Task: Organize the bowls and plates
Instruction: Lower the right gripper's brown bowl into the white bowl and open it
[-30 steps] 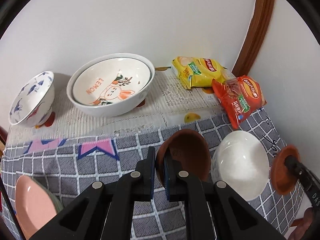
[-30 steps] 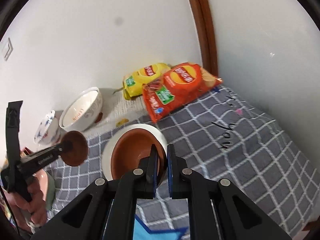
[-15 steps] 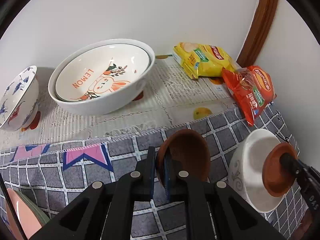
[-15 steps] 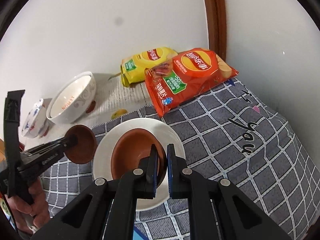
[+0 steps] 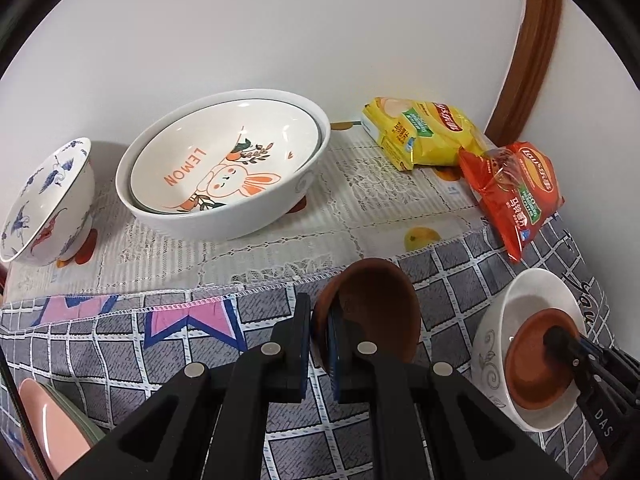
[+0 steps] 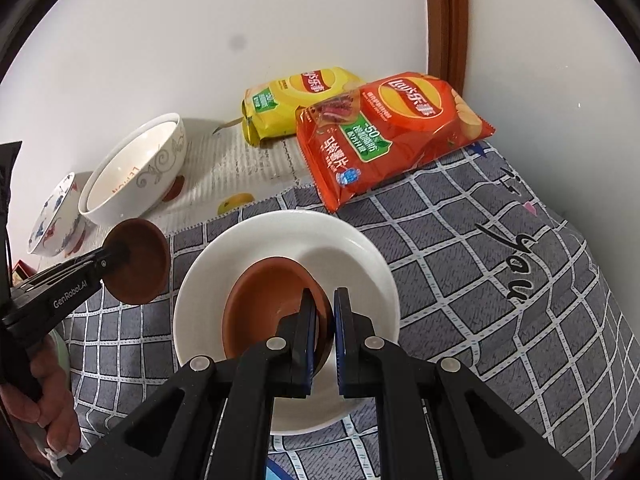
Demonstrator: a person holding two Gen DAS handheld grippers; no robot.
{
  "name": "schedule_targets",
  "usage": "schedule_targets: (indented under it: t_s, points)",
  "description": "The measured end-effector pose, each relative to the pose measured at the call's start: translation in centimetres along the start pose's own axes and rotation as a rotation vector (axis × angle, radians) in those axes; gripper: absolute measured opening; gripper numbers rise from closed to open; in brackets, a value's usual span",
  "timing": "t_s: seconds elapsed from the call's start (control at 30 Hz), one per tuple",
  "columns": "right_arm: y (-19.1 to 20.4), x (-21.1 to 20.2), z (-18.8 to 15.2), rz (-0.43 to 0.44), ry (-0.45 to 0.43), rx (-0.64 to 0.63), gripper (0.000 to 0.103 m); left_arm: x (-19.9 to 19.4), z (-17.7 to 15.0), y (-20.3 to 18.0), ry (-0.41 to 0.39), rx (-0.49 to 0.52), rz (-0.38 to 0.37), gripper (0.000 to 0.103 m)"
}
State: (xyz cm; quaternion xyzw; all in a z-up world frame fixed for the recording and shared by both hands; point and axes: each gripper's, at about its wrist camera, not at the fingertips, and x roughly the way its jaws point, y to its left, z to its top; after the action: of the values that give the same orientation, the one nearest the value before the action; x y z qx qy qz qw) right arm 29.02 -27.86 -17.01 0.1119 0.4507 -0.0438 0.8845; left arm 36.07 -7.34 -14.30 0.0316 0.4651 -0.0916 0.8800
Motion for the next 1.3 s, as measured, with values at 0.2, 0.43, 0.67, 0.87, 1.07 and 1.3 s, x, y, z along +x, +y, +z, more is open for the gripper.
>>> schedule_targets:
  t_s: [0.2, 0.43, 0.67, 0.87, 1.07, 1.3]
  points:
    - [0.3, 0.4, 0.0, -0.002, 0.016, -0.004, 0.009, 0.4, -0.1, 0.1, 0.011, 0.008, -0.001, 0.008]
    - [0.4, 0.6, 0.2, -0.005, 0.022, -0.01, 0.009, 0.1, -0.1, 0.3, 0.011, -0.001, -0.014, 0.008]
    - [0.5, 1.1, 0.3, -0.028, 0.032, -0.028, 0.009, 0.0, 0.0, 0.4, 0.014, -0.008, -0.013, 0.008]
    - [1.0, 1.9, 0.6, -0.092, 0.052, -0.067, 0.008, -0.2, 0.1, 0.7, 0.012, -0.019, -0.012, 0.008]
    - [1.6, 2.5, 1.0, -0.152, 0.081, -0.11, 0.009, -0.3, 0.3, 1.0, 0.013, -0.027, -0.012, 0.008]
    - [2.3, 2.8, 0.9, -0.198, 0.103, -0.155, 0.013, -0.7, 0.3, 0.9, 0.012, -0.026, -0.024, 0.008]
